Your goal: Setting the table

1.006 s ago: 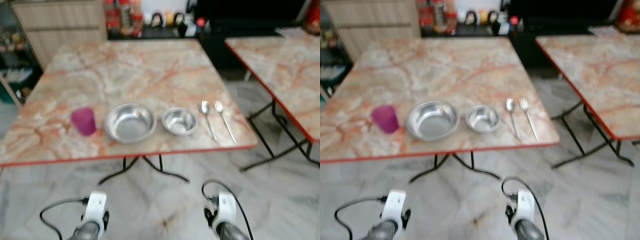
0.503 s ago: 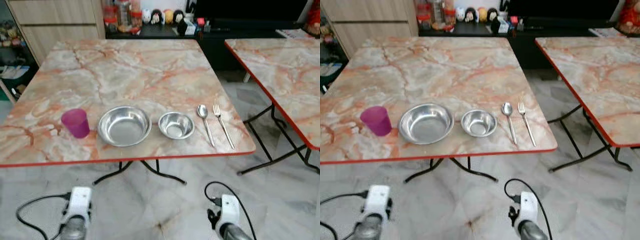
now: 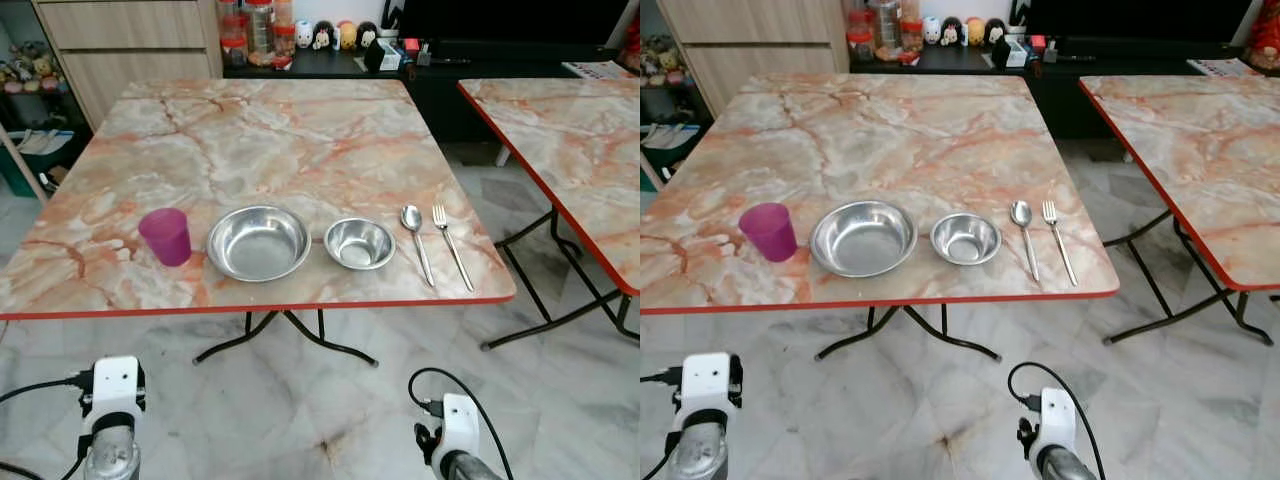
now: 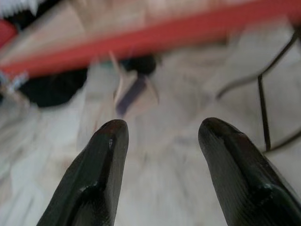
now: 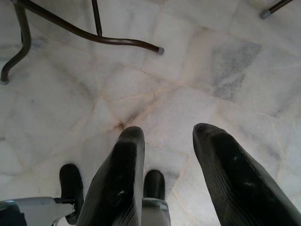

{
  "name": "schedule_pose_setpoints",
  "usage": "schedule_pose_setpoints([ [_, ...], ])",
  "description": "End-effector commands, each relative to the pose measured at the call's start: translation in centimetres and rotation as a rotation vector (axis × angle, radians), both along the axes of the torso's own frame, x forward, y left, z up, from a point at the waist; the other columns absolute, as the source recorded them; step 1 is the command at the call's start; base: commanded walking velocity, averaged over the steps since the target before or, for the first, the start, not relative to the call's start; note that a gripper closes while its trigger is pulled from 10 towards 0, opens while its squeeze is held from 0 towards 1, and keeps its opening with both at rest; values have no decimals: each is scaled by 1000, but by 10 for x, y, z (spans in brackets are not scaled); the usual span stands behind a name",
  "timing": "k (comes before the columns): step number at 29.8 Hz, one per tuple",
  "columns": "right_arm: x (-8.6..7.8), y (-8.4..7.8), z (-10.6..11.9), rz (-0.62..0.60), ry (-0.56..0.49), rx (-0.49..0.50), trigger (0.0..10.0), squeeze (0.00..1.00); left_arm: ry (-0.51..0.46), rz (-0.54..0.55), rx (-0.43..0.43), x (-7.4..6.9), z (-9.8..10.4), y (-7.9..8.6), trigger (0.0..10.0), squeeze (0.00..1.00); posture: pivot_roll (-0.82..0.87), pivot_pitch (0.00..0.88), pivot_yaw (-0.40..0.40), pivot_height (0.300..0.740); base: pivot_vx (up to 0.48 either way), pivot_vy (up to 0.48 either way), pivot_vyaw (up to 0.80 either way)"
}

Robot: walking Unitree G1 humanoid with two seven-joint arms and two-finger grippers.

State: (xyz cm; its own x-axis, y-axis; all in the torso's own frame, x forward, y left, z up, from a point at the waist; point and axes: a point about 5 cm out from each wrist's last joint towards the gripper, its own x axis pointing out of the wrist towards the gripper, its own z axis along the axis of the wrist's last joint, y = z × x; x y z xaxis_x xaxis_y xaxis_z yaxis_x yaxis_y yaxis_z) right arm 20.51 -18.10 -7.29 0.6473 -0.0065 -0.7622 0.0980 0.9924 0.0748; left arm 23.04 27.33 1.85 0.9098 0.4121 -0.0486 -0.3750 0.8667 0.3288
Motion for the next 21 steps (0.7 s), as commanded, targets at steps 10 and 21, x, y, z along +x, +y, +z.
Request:
schedule_pose_setpoints([
  [10,0,-3,0,27,8,-15,10000,0,-274,-50,-91,8,55,-20,10000,0,182,132,-70,740,0,0,0],
  [21,0,0,0,29,3,-9,10000,0,-349,-269,-273,37,95,-60,10000,0,164,129,-60,740,0,0,0],
])
